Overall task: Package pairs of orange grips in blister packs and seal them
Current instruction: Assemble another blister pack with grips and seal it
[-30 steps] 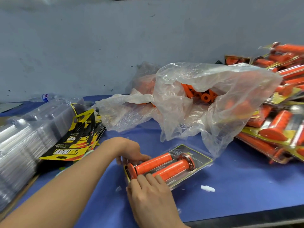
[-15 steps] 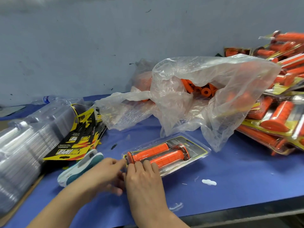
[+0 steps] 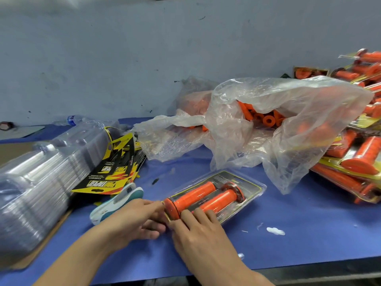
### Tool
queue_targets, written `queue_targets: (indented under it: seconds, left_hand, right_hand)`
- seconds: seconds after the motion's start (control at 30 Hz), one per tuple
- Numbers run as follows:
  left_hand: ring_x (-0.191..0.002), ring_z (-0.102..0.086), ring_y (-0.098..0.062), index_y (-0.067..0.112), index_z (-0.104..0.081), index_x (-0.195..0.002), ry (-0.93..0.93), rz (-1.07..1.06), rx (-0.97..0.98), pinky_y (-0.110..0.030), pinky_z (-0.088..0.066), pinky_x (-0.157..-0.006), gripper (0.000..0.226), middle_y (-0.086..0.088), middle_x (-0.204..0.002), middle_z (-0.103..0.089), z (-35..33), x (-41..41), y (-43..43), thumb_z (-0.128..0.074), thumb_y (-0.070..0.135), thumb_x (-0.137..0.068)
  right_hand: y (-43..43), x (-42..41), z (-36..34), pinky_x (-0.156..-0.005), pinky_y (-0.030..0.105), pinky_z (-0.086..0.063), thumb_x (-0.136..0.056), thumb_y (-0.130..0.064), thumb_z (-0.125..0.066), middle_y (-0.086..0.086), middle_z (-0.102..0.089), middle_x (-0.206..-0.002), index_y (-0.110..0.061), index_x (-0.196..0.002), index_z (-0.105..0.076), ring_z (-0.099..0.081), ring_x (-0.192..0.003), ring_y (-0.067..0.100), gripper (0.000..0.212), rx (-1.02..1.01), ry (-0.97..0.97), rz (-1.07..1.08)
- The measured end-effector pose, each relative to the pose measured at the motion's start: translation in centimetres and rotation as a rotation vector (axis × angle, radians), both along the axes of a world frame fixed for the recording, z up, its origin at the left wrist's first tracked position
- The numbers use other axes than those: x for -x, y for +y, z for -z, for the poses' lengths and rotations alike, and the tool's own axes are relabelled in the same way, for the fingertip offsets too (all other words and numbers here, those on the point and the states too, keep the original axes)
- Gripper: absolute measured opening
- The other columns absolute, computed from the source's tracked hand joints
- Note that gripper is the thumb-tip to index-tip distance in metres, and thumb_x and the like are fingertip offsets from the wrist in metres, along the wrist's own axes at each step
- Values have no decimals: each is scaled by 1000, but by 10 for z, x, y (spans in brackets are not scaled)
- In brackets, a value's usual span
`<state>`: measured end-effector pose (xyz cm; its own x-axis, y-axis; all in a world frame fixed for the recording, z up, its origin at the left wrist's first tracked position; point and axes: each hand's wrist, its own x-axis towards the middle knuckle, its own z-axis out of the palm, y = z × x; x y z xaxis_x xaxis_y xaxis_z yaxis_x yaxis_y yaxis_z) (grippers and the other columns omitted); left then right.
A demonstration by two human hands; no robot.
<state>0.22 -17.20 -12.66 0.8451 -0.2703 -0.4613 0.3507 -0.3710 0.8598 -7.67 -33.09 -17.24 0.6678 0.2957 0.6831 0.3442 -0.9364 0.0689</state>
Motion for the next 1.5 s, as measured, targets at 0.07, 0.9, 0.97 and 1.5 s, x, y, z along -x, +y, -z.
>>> queue_targets:
  seconds: [0.07,0.9,0.97,1.5]
  left_hand:
    - [-56,-57,-12,6,-72,-91,-32,0,-26,-23,-48,-49,23,-8,-74,-66,0,-2,11,-63,27,-89]
    - [-42,-55,-10,11,-56,-71,67,-311,236,-17,-44,-40,20,-1,-56,-55,12,10,-67,-58,12,-91]
    - [-41,-55,-10,10,-55,-71,66,-342,269,-18,-45,-39,22,-1,-54,-55,13,10,-72,-58,11,-92]
    - [-83,-57,-13,33,-59,-92,-1523,407,-734,-31,-47,-70,19,13,-88,-58,18,36,-72,-53,51,-90]
  right_hand:
    - [-9,7,0,-60,28,-47,-84,-30,-60,-7,-55,-72,-29,-84,-65,-52,-65,17,5,18,12,-108]
    - [-124,4,-22,-74,30,-51,-59,-2,-71,-8,-59,-98,-27,-93,-54,-59,-79,18,46,168,217,-99]
    - [-123,6,-18,-79,31,-48,-71,-16,-70,-6,-57,-98,-28,-95,-55,-56,-79,18,31,150,173,-71]
    - [-117,7,-10,-55,32,-45,-82,-25,-75,-9,-56,-77,-28,-80,-65,-54,-62,15,11,8,59,-2]
